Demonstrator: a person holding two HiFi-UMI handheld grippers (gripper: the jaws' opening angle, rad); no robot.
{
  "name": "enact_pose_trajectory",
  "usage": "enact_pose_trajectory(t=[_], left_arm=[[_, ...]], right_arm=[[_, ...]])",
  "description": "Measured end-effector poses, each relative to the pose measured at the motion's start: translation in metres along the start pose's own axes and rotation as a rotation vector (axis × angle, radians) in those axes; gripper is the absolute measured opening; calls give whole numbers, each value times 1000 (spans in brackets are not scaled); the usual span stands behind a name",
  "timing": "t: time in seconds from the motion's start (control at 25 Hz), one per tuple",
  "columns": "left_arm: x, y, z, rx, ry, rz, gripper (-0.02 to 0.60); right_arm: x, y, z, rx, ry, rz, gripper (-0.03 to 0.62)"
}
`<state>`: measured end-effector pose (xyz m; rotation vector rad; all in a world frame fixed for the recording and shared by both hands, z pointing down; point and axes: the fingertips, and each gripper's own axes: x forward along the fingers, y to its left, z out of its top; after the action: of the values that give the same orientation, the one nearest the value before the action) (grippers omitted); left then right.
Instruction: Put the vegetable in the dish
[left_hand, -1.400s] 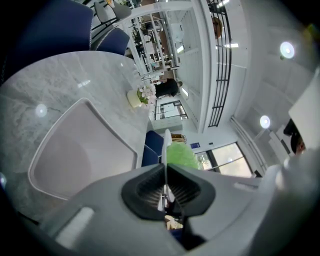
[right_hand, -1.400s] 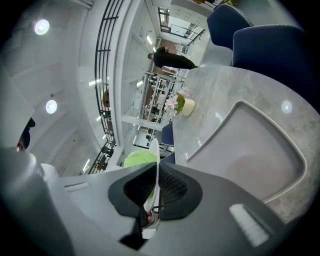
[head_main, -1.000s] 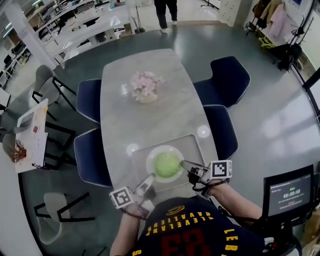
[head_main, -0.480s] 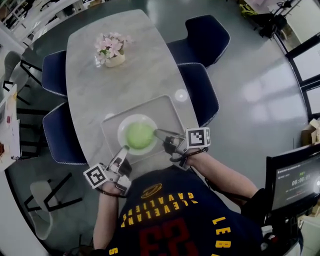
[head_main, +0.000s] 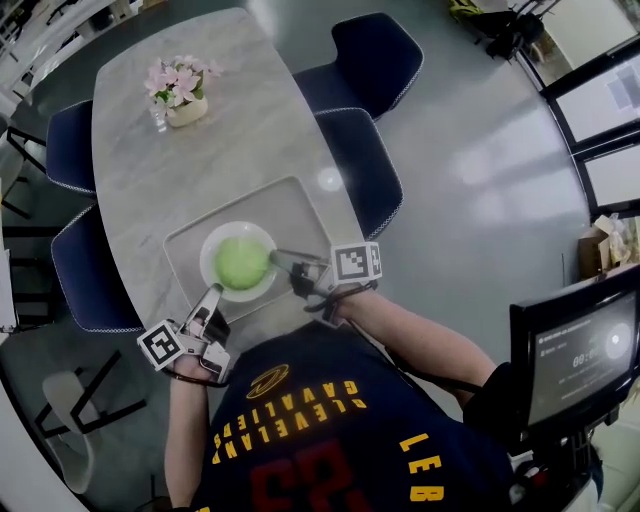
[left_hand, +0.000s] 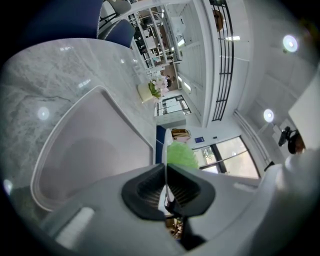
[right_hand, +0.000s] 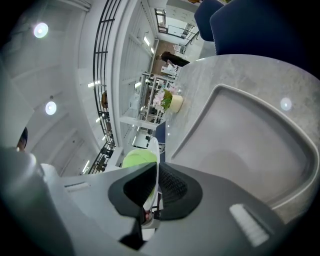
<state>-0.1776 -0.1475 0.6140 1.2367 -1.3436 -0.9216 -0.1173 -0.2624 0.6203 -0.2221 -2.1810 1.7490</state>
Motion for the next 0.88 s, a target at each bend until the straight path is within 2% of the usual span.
enact_pose_trajectory(t=[0.32,0.52,0.76,0.88], left_arm=[[14,25,0,6,30,14,14],[24,30,0,13,35,-21,14],[26,39,-3,-35,42,16,15],[25,49,-4,-25,54,48,15]], right_arm=[[4,-28,4,0,18,-47,18],[4,-38,4,14,15,-64,18],[4,-46,4,24,8,-84,18],[7,-54,1,29,22,-110,18]])
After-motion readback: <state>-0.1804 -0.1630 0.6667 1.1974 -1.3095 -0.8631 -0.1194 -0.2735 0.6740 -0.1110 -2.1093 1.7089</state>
